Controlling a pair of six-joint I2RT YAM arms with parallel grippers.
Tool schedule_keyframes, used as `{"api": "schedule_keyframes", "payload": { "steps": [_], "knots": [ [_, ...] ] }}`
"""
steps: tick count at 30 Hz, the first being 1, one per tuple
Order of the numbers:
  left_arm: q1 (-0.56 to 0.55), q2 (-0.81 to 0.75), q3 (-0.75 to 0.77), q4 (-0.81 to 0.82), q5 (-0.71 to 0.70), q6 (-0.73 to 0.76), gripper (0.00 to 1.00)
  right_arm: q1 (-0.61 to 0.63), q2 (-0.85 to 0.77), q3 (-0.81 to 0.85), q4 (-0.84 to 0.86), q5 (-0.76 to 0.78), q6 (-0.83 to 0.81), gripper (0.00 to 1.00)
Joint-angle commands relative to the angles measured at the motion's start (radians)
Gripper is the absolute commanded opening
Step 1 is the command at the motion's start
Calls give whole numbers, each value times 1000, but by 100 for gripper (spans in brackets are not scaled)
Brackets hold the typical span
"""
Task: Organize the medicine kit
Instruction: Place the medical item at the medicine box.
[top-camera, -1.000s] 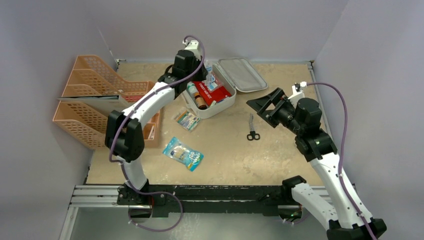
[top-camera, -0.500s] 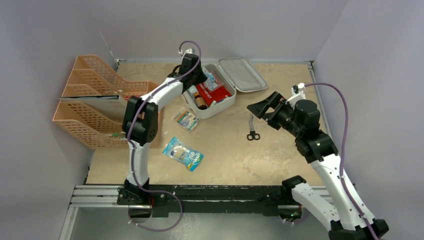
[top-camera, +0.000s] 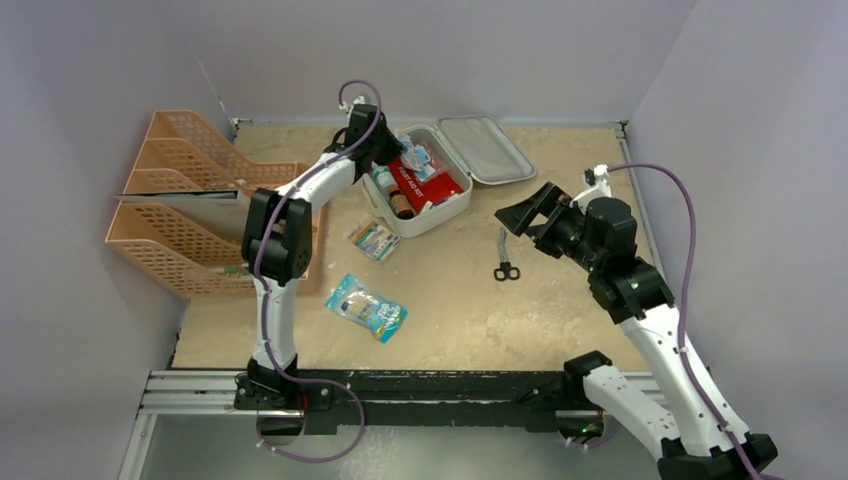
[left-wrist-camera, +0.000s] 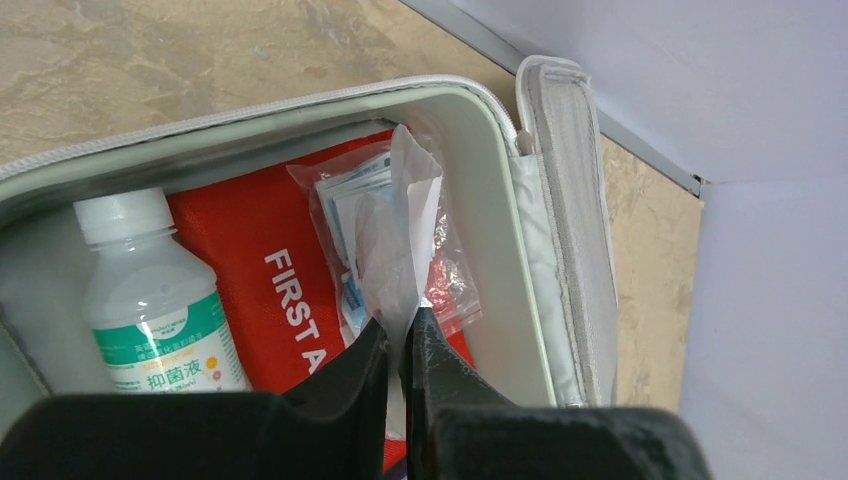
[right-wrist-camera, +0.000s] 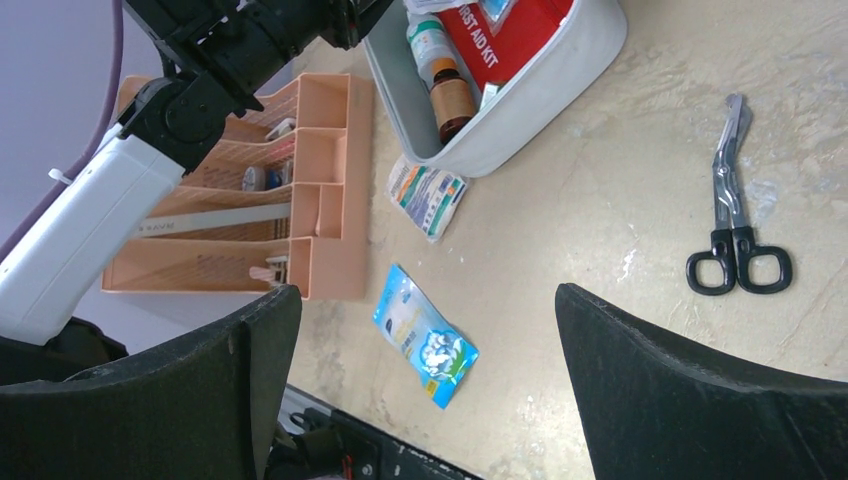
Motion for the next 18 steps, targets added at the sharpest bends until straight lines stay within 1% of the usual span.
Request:
{"api": "schedule_keyframes", "payload": {
  "steps": [1,3,4,12,14,17,18],
  "knots": [
    [5,16,-7,46,42,-42,0,5,6,42,21,38,-27,99],
    [5,17,-7,42,42,-40,0,5,9,43,24,47,-27,99],
    [5,18,-6,37,37,-40,3,5,11,43,26,49,-26,99],
    [5,15,10,-33,-11,-23,32,5,17,39,31,51,-23,99],
    [5,16,15,-46,-14,-17,37,4,18,37,34,49,-23,99],
    [5,13,21,-62,-14,0,40,5,24,38,39,43,-23,99],
    [5,10,21,-68,-34,4,40,5,25,38,39,40,-23,99]
  ]
}}
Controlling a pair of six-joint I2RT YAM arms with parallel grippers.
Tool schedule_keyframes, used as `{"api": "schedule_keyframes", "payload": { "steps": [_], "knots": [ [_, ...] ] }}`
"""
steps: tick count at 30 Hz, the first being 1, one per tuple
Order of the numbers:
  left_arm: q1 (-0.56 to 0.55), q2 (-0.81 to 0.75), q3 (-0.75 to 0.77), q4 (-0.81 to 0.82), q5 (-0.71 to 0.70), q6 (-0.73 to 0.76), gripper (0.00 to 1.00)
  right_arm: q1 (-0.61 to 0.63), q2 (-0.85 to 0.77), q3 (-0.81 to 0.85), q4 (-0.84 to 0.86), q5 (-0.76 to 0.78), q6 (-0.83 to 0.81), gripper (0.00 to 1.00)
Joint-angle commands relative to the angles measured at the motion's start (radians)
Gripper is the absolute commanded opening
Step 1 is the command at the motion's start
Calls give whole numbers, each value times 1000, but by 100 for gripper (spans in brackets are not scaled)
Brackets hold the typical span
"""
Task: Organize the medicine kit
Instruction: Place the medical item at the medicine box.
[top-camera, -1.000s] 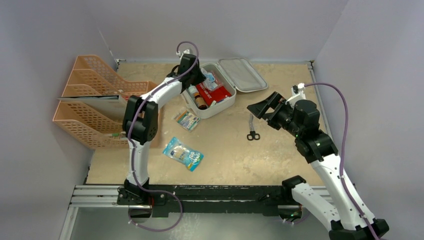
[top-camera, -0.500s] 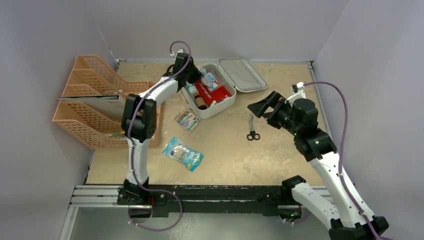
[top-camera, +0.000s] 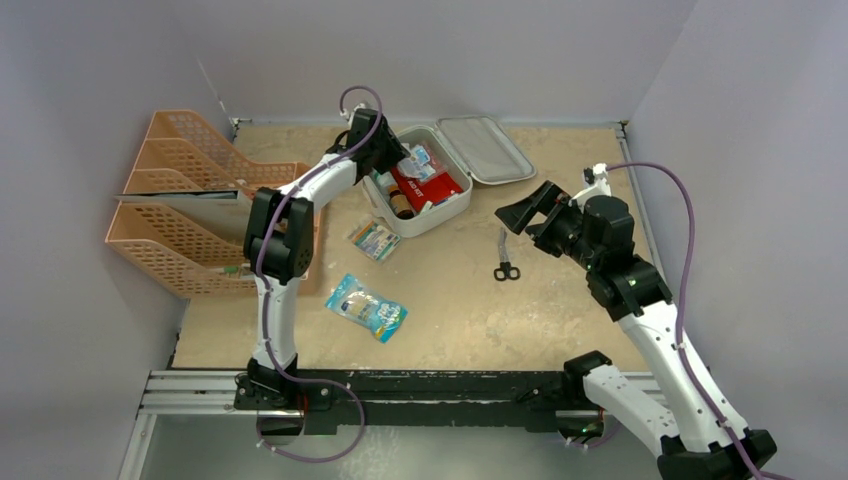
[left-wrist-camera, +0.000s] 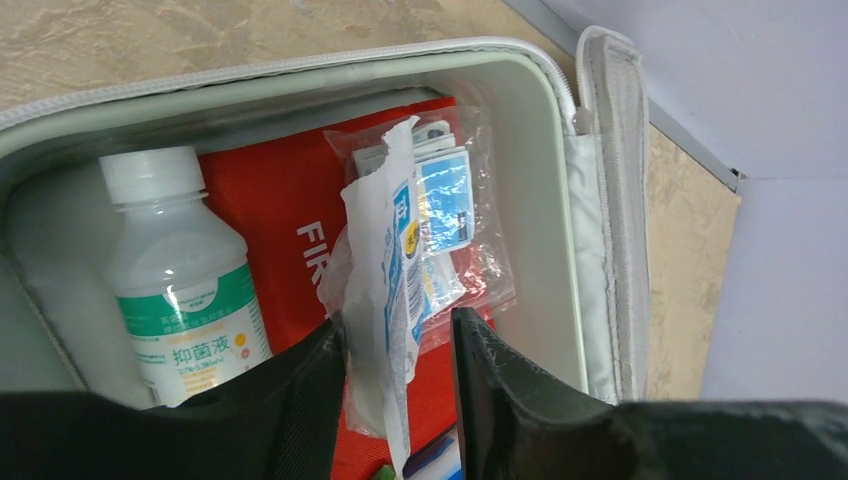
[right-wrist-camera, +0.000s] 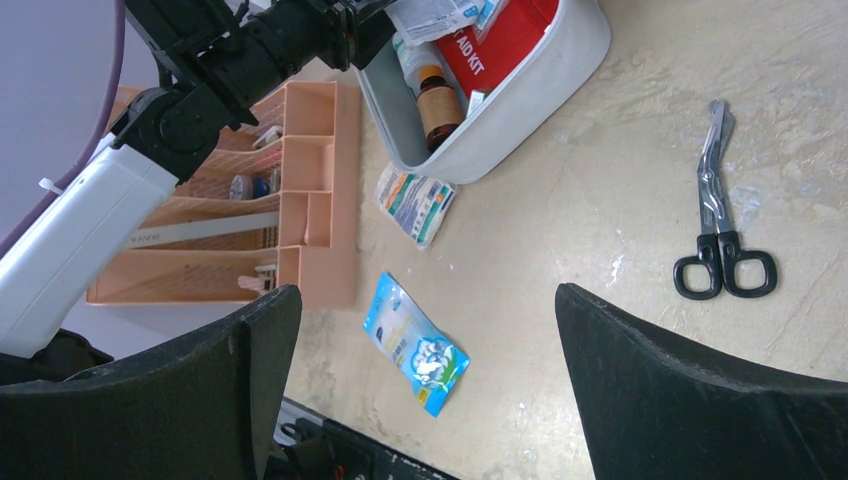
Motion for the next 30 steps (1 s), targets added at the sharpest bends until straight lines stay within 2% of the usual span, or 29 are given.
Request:
{"api": "schedule_keyframes", "payload": {
  "steps": [1,14,22,30],
  "knots": [
    [4,-14,23,-24,-45,33,40,5,9,39,37,12,-12,99],
    [3,-41,26,-64,-106,98,47,5,17,24,55,-13,-12,99],
    [3,-32,25,-68,-114,134,39,4,8,21,59,4,-12,99],
    [3,-24,34,-80,-131,166,35,5,6,19,59,15,-15,99]
  ]
}}
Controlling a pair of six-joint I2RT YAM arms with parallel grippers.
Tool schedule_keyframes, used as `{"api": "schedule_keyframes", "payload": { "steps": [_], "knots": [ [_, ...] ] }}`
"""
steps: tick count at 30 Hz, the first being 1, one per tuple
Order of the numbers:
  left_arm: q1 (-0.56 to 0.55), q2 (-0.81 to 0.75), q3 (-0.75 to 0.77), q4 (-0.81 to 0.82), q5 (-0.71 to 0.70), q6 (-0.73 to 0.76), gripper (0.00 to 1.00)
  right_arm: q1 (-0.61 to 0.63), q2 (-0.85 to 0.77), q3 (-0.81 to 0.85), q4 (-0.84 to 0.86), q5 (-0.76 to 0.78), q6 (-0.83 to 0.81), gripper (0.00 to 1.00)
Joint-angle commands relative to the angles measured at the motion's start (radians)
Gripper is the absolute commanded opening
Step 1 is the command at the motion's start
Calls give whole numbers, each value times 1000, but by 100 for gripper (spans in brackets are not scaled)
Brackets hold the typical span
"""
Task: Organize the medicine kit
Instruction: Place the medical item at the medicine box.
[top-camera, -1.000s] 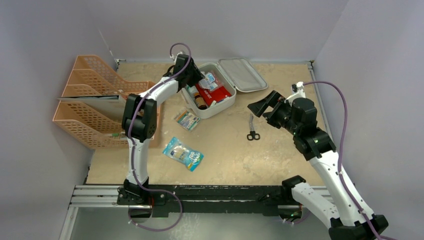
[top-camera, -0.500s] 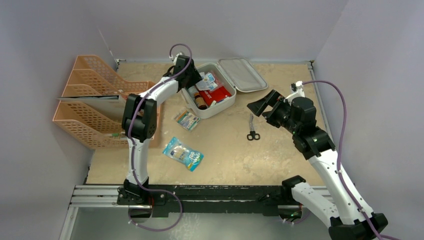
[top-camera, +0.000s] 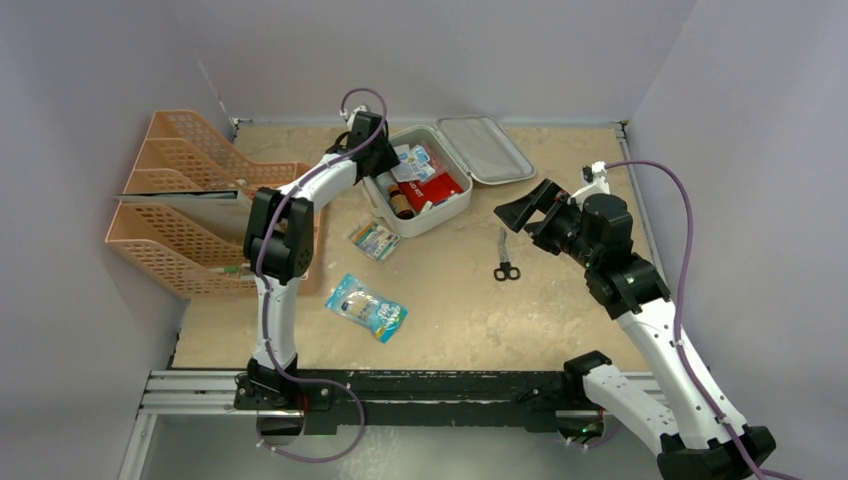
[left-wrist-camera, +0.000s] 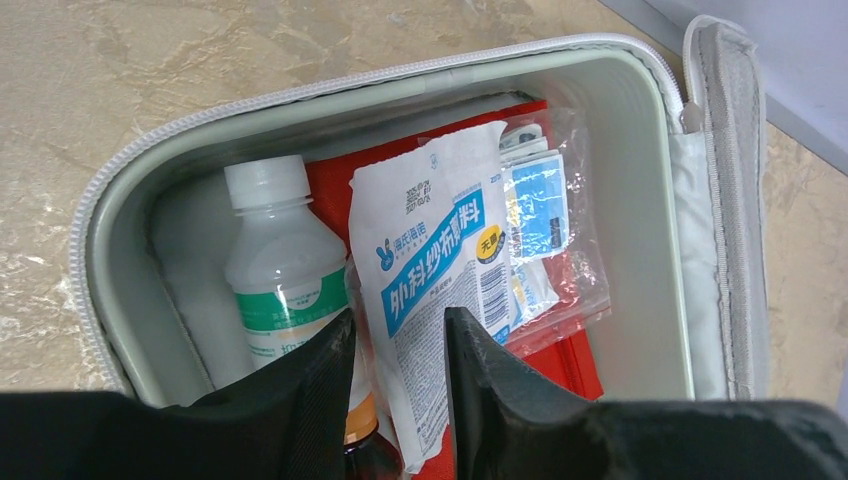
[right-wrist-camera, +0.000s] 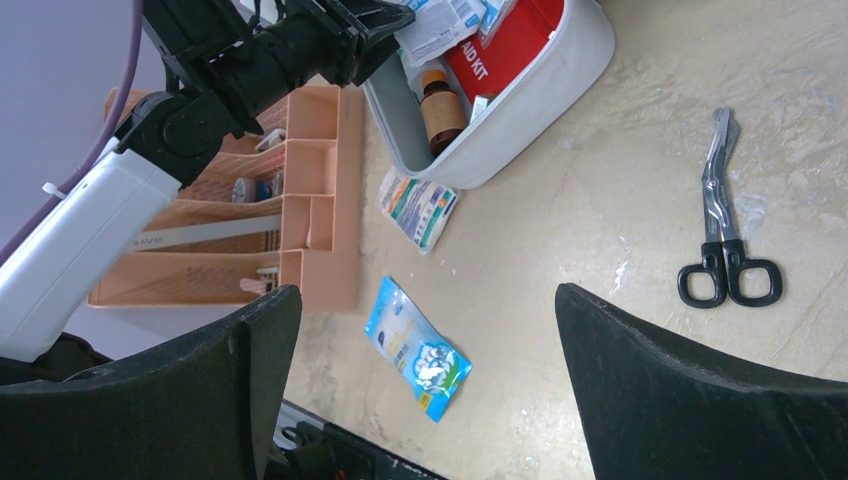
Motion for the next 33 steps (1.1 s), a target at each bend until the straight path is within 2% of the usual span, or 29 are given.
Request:
{"api": "schedule_keyframes", "payload": {
  "steps": [1,3,7,10,19,33],
  "knots": [
    [3,-25,37,-5,-28,40,35,5,-7,19,37,15,-14,99],
    [2,-32,34,-13,-41,48,37,4,-7,19,36,16,-15,99],
    [1,-47,40,-31,-61,70,46,5,-10,14,36,17,-13,99],
    [1,-65,46,-35,-68,106,47,5,-17,9,35,18,-12,99],
    [-14,-68,53,-9,-31,212,34,5,-18,9,41,11,-8,99],
    [-15,12,85,37,5,234,31,4,-5,13,41,8,-9,99]
  ]
}}
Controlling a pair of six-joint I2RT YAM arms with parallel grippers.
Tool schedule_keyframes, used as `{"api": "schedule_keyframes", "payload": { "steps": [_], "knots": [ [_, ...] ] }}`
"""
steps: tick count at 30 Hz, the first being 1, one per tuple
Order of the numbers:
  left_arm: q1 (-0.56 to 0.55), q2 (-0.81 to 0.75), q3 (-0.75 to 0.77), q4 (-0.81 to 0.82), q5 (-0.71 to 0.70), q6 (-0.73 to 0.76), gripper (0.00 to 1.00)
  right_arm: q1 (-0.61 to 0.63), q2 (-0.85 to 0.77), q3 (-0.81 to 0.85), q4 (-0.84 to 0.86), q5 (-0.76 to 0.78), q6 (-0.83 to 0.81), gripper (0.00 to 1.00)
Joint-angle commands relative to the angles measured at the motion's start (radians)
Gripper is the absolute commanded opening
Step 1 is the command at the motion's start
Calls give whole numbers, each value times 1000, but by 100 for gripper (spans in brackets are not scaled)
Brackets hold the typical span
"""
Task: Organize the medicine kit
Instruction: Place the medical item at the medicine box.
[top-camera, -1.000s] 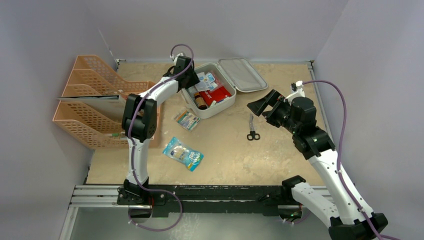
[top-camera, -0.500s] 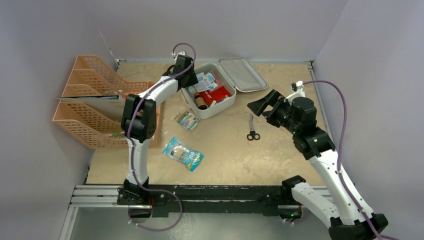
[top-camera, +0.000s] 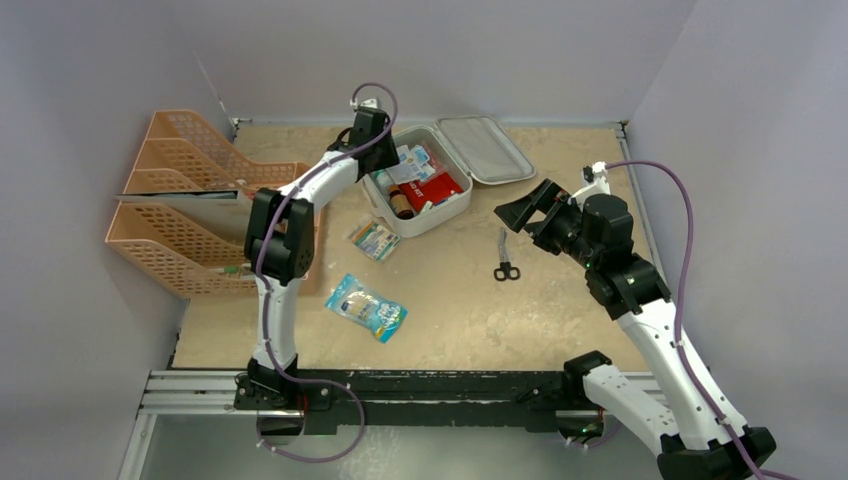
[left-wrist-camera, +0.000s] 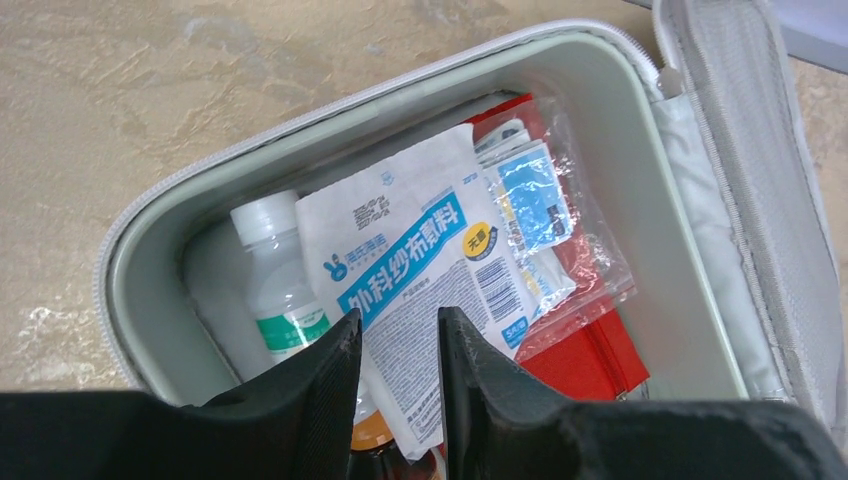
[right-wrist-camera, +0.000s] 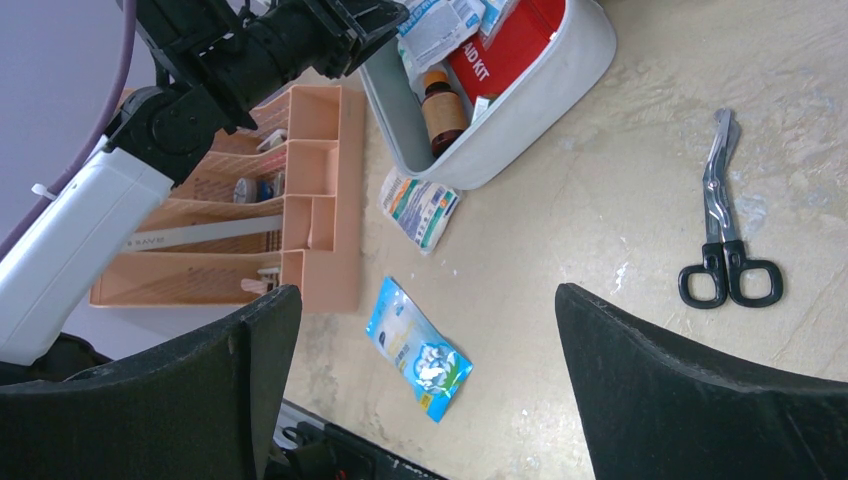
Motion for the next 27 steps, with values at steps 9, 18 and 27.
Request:
{"api": "schedule_keyframes", "payload": {
  "steps": [9,18,27],
  "knots": [
    [-2,60,74,52,14,38,31,5,5,18,41,12,-12,99],
    [-2,90,74,104,34,52,31,5,7,16,38,14,-11,99],
    [-4,78,64,125,75,20,32,4,21,25,35,-11,-23,99]
  ]
}}
